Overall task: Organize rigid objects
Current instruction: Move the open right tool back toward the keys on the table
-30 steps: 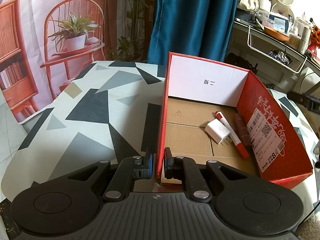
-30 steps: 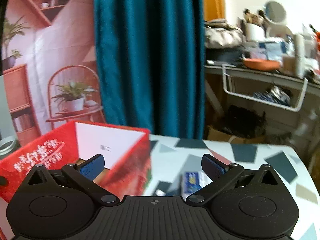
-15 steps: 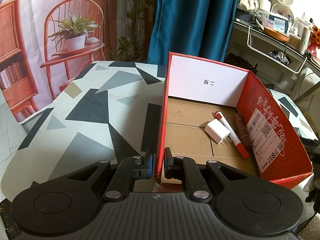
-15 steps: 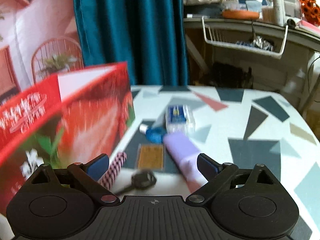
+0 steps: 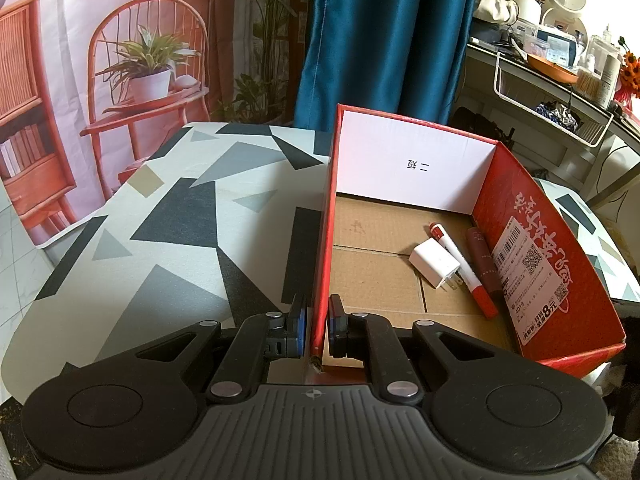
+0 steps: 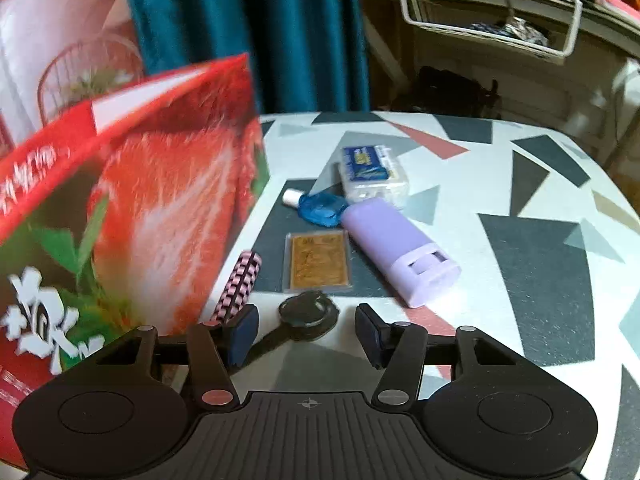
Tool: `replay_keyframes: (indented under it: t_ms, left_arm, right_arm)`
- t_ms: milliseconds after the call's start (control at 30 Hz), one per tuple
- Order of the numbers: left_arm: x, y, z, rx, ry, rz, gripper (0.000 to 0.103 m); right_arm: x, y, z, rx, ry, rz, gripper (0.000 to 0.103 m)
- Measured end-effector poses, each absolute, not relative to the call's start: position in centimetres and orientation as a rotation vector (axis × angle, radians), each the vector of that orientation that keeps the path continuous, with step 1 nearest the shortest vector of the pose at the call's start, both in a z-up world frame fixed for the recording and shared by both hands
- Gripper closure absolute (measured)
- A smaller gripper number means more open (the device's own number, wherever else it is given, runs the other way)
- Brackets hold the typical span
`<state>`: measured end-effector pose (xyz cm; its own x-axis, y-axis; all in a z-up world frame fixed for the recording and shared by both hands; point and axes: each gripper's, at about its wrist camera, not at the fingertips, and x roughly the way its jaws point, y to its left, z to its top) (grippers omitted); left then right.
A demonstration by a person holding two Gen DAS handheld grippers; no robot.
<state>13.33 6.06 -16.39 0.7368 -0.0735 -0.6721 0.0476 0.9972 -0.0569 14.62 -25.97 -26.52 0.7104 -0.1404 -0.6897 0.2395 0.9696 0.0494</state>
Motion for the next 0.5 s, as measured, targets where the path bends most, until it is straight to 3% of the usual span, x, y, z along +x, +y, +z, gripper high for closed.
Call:
replay_keyframes:
  t_ms: [133, 500]
  left_arm:
    - [13.3, 6.0, -16.4, -0.037, 0.74, -0.067, 0.091]
    - [13.4, 6.1, -16.5, -0.043, 0.738, -0.067, 0.091]
  right_arm:
    - [14.7, -25.3, -26.6, 0.059, 0.762, -0.23, 0.066]
    - [11.9, -26.9, -26.3, 0.051, 0.762, -0.268, 0.066]
